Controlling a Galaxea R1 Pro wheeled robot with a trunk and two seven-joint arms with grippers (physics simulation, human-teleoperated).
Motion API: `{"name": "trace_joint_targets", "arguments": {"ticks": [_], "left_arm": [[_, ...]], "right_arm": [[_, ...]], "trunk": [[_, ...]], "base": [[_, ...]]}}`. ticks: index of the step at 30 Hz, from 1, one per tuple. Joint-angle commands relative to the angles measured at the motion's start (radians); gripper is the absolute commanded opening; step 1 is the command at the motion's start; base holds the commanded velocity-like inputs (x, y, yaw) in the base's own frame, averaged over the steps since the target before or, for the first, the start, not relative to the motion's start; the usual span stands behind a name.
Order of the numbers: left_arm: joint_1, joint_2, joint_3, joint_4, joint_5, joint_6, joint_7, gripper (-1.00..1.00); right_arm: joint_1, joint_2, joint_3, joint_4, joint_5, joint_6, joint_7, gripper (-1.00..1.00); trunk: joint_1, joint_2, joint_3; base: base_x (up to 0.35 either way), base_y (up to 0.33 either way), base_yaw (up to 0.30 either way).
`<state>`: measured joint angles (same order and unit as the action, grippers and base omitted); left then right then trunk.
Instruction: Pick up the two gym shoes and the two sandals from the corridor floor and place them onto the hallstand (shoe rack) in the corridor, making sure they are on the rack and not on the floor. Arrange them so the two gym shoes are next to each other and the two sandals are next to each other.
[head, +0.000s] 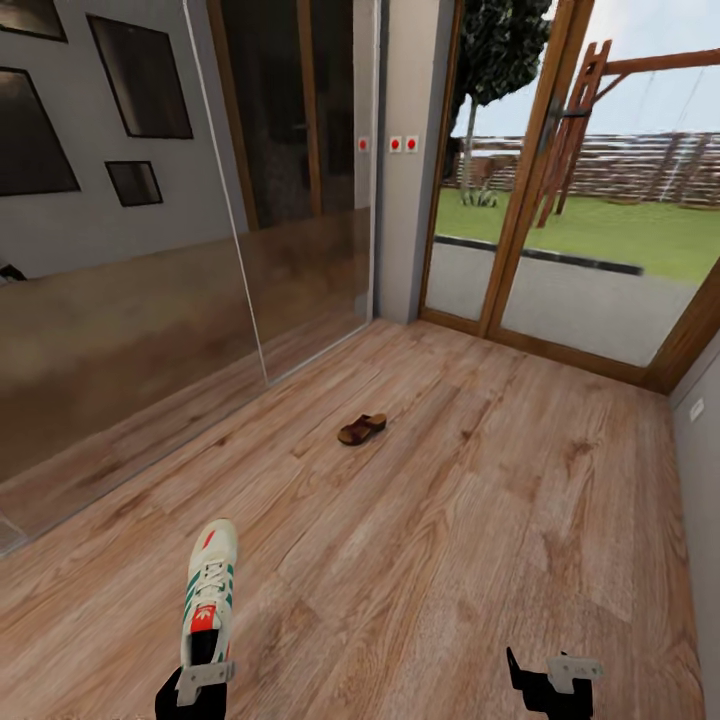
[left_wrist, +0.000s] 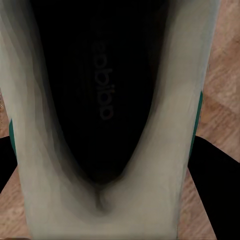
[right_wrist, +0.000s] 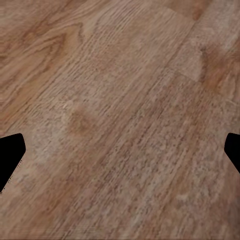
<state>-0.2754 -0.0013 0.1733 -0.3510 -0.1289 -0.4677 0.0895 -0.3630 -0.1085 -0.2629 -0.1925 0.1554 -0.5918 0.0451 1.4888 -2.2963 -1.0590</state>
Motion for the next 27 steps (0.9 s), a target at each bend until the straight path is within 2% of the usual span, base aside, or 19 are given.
{"name": "trace_joint_targets", "arguments": {"ticks": [1, 9, 23, 27], "left_arm": [[-0.001, 0.000, 0.002, 0.001, -0.011, -0.003, 0.007, -1.00], [-0.001, -0.001, 0.002, 0.000, -0.010, -0.005, 0.007, -1.00], [0.000, -0.001, 0.002, 0.001, -0.009, -0.006, 0.007, -1.00], [0.013, -0.002, 0.002, 0.003, -0.009, -0.029, 0.007, -1.00]], "right_arm": [[-0.001, 0.001, -0.009, 0.001, 0.007, -0.003, 0.004, 1.00], [-0.001, 0.001, -0.009, 0.001, 0.007, -0.003, 0.005, 1.00], [-0.001, 0.000, -0.009, 0.000, 0.007, -0.003, 0.006, 1.00], [0.000, 0.003, -0.008, 0.002, 0.009, -0.003, 0.006, 1.00]], "trunk": [[0.000, 0.000, -0.001], [0.000, 0.000, 0.001], [0.000, 0.000, 0.001], [0.000, 0.000, 0.001]], "base": [[0.000, 0.000, 0.184], [0.039, 0.000, 0.212], [0.328, 0.000, 0.008], [0.000, 0.000, 0.000]]}}
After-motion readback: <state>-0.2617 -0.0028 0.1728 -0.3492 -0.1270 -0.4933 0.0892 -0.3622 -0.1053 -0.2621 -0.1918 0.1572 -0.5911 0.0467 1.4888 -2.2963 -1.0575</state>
